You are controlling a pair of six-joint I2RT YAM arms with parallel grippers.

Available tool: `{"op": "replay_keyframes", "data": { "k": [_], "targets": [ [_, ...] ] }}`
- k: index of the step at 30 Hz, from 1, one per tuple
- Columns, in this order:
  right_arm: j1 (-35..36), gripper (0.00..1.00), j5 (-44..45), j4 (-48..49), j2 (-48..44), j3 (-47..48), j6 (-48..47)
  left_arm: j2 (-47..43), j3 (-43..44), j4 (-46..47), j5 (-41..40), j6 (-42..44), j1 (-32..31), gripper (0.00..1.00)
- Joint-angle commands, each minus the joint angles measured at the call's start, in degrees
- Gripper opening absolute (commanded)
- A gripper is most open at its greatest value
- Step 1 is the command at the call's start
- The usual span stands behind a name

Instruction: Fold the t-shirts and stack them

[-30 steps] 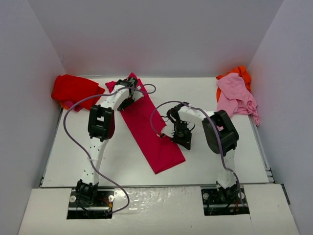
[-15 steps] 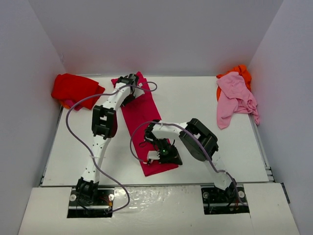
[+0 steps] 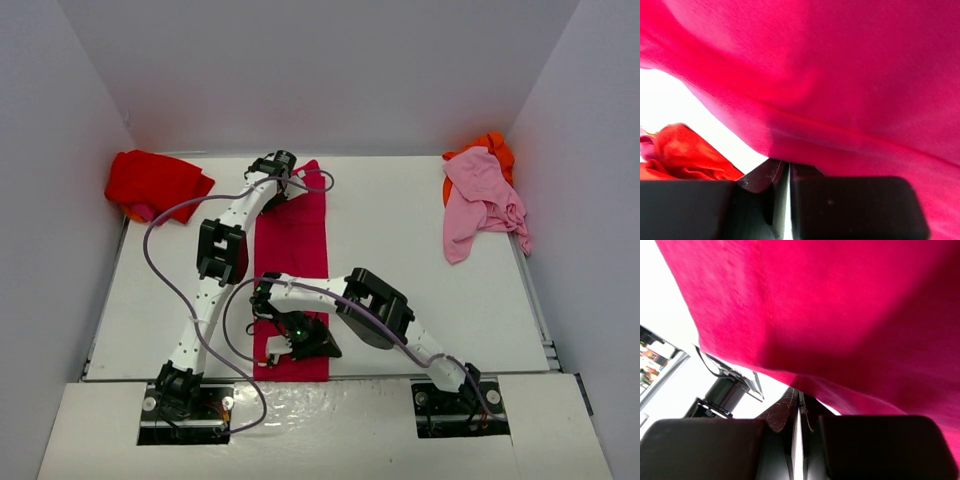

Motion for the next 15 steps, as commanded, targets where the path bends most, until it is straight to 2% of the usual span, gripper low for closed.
{"op": "replay_keyframes", "data": {
  "k": [1, 3, 9, 15],
  "targets": [
    [-4.06, 0.0, 1.1, 20.66, 6.89, 7.27, 0.29, 3.36, 3.94, 2.22, 2.27, -0.47, 0.04, 0.14],
    [-6.6, 0.0, 2.94, 20.61, 8.19, 10.39, 1.5, 3.31, 4.71, 3.04, 3.71, -1.6, 0.9, 0.25],
    [-11.59, 0.0, 7.71, 21.27, 3.36, 10.02, 2.12, -5.35, -3.4, 10.55, 6.6, -5.11, 3.39, 0.3],
    [-14.37, 0.0, 16.9, 25.33, -6.07, 1.97, 3.85, -16.74, -8.47, 14.15, 10.0, -8.58, 4.58, 0.35]
  ]
}}
